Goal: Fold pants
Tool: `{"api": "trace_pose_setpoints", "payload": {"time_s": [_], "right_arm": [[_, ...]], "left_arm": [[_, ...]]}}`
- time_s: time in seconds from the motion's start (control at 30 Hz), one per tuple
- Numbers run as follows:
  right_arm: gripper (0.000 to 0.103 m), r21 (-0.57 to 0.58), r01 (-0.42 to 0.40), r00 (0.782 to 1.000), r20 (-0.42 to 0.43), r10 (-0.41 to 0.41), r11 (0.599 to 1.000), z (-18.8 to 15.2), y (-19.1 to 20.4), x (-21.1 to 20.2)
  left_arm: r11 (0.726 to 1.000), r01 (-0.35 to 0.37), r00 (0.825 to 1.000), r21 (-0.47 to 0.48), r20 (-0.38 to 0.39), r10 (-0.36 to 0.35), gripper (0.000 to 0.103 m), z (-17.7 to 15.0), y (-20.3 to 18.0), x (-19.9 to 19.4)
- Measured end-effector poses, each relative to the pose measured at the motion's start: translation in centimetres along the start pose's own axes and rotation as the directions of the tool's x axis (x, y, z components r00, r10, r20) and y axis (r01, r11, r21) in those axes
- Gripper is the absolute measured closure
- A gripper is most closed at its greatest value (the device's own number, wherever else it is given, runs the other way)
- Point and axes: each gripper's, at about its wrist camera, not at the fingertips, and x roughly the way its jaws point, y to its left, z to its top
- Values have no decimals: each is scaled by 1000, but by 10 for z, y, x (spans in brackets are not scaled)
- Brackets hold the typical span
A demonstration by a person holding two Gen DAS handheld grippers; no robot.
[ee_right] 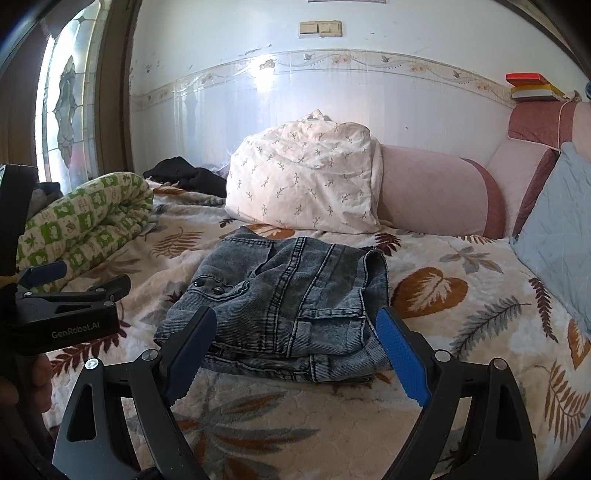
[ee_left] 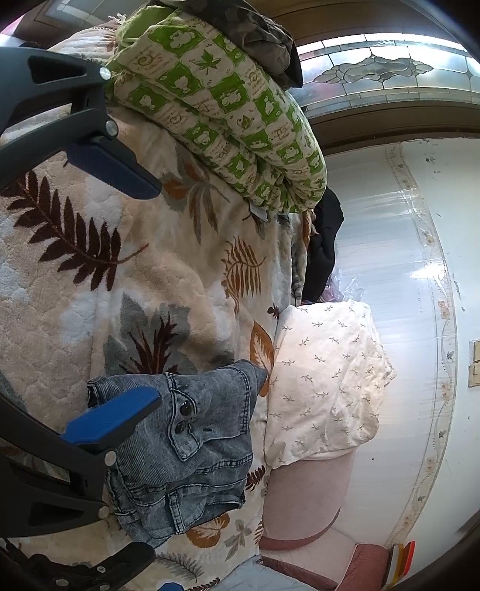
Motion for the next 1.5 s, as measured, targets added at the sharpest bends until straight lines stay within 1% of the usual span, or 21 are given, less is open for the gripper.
{"api": "trace_pose_setpoints", "payload": {"time_s": [0.4, 0.87, 1.5], "right_arm": [[14, 15, 8, 1000, 10, -8, 1000, 3, -3, -1], [14, 115, 40, 999, 12, -42, 993, 5, -22, -3], [14, 121, 46, 999, 14, -48, 992, 6, -24, -4]], "left_arm": [[1000, 3, 1000, 0, 7, -3, 0, 2, -1, -2], [1000, 2, 1000, 6, 14, -2, 0, 2, -5, -6], [1000, 4, 1000, 4, 16, -4, 0, 1, -7, -8]]}}
